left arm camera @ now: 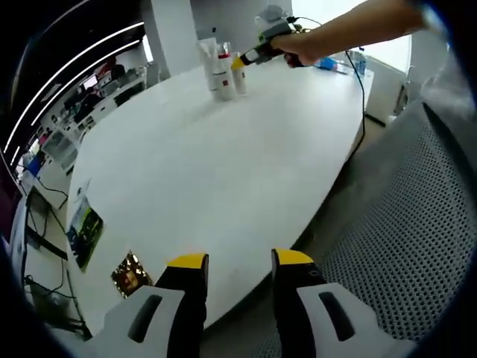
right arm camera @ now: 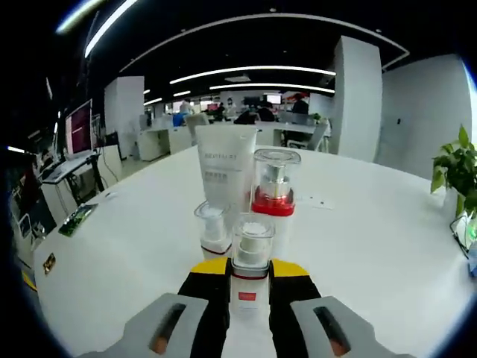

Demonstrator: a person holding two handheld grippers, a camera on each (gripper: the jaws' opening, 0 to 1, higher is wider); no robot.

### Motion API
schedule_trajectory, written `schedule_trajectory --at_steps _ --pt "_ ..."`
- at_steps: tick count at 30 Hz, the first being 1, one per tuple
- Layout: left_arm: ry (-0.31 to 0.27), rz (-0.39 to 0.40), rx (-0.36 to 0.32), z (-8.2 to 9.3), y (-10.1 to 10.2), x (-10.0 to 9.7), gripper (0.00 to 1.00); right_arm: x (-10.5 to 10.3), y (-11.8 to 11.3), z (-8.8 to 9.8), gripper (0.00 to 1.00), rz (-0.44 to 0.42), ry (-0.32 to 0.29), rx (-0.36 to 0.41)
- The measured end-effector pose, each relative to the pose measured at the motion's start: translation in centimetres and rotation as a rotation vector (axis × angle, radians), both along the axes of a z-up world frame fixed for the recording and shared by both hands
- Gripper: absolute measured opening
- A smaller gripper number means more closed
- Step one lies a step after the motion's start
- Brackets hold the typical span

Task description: Arrange the skincare products in the storage area until every visible bottle or jar stands upright without overlapping.

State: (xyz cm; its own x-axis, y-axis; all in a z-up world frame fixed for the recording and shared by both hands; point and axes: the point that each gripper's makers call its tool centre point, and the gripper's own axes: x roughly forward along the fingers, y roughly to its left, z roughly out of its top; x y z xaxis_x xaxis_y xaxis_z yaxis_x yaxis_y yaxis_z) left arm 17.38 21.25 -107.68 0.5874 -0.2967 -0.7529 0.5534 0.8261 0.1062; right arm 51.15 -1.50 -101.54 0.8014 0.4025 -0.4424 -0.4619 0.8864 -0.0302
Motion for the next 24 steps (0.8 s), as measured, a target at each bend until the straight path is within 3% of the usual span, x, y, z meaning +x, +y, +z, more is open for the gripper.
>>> schedule_trajectory --at_steps 24 --pt "0.009 -0.004 0.01 -0.2 0.0 -0.1 0.29 1.0 -0.5 -1.3 0.11 -0.043 -0.089 -0.034"
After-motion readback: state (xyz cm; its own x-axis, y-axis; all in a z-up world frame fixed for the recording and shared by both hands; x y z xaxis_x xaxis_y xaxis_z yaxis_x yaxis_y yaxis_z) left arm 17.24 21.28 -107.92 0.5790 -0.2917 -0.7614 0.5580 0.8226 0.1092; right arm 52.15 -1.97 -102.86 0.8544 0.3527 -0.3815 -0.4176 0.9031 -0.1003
